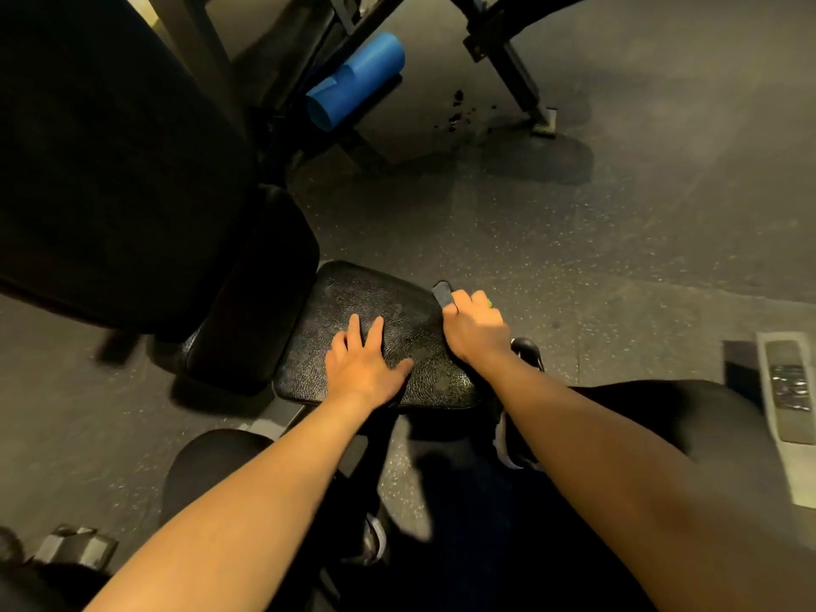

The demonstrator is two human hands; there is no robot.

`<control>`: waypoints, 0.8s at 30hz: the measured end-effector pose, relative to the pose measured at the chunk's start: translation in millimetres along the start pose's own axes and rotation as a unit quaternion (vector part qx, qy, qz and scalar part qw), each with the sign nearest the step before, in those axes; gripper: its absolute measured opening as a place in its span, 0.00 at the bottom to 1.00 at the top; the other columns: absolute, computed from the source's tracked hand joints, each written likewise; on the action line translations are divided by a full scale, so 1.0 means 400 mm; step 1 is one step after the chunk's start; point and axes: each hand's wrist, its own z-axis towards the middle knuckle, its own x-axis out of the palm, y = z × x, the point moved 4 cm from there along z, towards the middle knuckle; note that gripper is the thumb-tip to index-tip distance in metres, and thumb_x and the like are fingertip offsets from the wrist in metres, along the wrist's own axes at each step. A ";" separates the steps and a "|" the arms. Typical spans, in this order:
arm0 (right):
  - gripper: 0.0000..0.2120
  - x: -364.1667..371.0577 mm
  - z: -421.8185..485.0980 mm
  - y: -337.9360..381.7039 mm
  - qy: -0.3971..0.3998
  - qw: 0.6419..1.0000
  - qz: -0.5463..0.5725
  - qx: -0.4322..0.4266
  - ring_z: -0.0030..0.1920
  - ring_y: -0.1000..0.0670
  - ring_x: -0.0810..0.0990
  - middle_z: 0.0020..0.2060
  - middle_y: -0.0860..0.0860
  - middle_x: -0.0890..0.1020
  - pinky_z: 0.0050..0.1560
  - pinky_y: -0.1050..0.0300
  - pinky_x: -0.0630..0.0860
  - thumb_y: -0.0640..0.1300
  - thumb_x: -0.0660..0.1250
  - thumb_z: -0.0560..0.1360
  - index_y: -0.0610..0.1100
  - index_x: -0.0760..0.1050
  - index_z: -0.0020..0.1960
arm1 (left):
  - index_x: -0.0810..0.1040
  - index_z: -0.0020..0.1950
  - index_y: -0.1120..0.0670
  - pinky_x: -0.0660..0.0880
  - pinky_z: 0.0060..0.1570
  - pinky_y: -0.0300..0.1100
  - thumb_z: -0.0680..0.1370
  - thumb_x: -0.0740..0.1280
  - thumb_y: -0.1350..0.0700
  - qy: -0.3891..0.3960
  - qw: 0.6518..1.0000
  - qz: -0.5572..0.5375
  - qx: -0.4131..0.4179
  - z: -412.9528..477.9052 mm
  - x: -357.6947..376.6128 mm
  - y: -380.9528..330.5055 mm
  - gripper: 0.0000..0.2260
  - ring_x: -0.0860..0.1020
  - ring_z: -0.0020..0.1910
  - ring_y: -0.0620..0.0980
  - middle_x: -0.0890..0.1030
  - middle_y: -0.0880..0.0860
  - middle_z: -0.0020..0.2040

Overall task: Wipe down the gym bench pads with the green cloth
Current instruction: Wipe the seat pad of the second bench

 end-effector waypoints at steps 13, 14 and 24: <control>0.27 0.065 -0.135 -0.075 -0.038 0.991 0.098 0.077 0.60 0.35 0.72 0.71 0.39 0.62 0.60 0.41 0.72 0.49 0.50 0.83 0.48 0.50 0.80 | 0.48 0.82 0.44 0.54 0.75 0.57 0.82 0.55 0.35 -0.023 0.999 -0.033 0.005 -0.087 0.068 -0.017 0.33 0.50 0.79 0.60 0.43 0.53 0.83; 0.26 0.053 -0.105 -0.081 -0.029 0.989 0.121 0.081 0.62 0.36 0.70 0.71 0.39 0.62 0.63 0.41 0.70 0.48 0.50 0.83 0.49 0.51 0.80 | 0.48 0.82 0.44 0.54 0.75 0.57 0.81 0.55 0.35 -0.022 0.999 -0.033 0.009 -0.083 0.069 -0.013 0.33 0.50 0.79 0.60 0.43 0.53 0.83; 0.28 0.084 -0.200 -0.081 -0.005 0.984 0.149 0.094 0.53 0.39 0.73 0.72 0.43 0.65 0.46 0.48 0.68 0.45 0.50 0.82 0.55 0.47 0.81 | 0.52 0.82 0.49 0.50 0.78 0.52 0.81 0.62 0.41 -0.020 0.995 -0.086 0.044 -0.108 0.091 0.002 0.34 0.46 0.81 0.58 0.45 0.55 0.83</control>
